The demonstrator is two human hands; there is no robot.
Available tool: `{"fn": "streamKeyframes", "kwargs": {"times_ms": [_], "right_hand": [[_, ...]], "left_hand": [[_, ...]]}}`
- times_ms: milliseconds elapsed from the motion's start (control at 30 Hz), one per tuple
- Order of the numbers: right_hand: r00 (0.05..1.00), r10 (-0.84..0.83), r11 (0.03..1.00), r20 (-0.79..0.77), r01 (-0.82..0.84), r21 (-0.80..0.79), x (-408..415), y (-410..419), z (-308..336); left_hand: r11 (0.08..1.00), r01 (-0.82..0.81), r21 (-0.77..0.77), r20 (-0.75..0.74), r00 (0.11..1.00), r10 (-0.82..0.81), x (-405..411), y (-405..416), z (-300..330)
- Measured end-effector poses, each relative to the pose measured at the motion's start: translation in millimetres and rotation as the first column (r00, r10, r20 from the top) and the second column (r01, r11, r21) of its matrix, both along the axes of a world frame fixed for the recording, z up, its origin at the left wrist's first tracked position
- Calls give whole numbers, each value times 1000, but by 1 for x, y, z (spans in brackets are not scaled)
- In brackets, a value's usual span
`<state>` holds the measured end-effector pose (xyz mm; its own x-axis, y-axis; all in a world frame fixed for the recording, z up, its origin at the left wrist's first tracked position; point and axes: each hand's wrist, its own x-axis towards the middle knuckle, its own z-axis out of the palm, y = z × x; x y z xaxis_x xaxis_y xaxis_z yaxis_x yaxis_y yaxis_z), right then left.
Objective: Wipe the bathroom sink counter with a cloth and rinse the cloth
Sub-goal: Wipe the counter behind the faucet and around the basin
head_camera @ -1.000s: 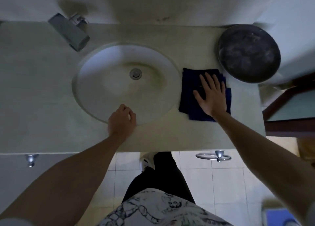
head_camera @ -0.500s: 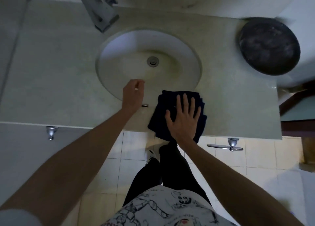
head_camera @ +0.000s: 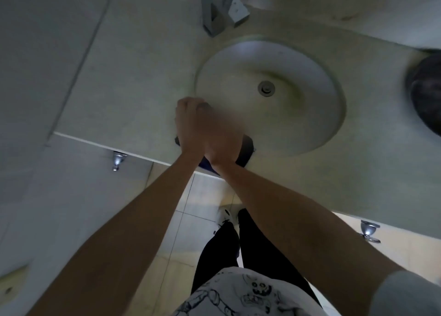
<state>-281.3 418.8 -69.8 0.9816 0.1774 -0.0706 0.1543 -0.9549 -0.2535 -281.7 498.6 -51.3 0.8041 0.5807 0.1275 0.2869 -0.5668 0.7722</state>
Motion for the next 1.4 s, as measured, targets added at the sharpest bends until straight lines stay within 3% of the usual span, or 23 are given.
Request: {"fn": "streamKeyframes", "kwargs": {"times_ms": [133,300,400,500,667,767,867,933,1000,1033,1067,1133,1200,1267,1333,1367,1400], "right_hand": [[999,-6,992,-36,10,125,19,16,-2],[973,-16,873,-229,125,471,33,-18,3],[922,-169,902,-348,287,323,39,-68,3],[793,-189,944,-579,310,116,40,-102,-3],[684,23,878,-729,335,342,49,-90,14],[596,69,815,-800,429,390,51,-83,27],[607,92,723,-789,505,472,48,-88,40],[638,69,617,-767,577,535,45,-93,44],[666,20,487,-746,645,589,44,-99,48],[666,9,423,-746,674,606,46,-105,49],[661,6,370,-751,696,615,51,-112,51],[667,30,299,-745,705,643,65,-131,61],[710,64,277,-701,663,696,83,-154,74],[781,82,270,-620,581,768,100,-176,90],[852,91,326,-515,463,824,117,-196,103],[883,101,386,-458,390,836,125,-205,107],[909,125,454,-397,303,838,133,-212,111]], "left_hand": [[989,-147,2,-61,987,146,-25,1,1],[990,-9,141,-273,961,48,-40,-5,-1],[977,29,212,-343,938,47,-39,-11,5],[987,-102,123,-439,887,146,-37,-19,13],[990,-100,101,-578,804,140,-21,-18,29],[993,-18,115,-705,703,94,-12,-5,37],[994,50,99,-794,606,49,-5,4,41],[996,51,67,-797,603,23,1,2,47],[998,6,-69,-735,675,-55,4,-6,51],[973,-73,-219,-655,751,-91,5,-11,52],[889,-180,-421,-558,824,-97,6,-17,55],[565,-268,-780,-363,930,-60,7,-28,57],[304,-209,-929,-239,969,-63,9,-36,57],[170,-169,-971,-186,979,-87,14,-47,59],[152,-191,-970,-209,971,-119,20,-62,62],[241,-224,-944,-263,954,-144,25,-71,63],[388,-264,-883,-344,926,-153,31,-80,63]]}}
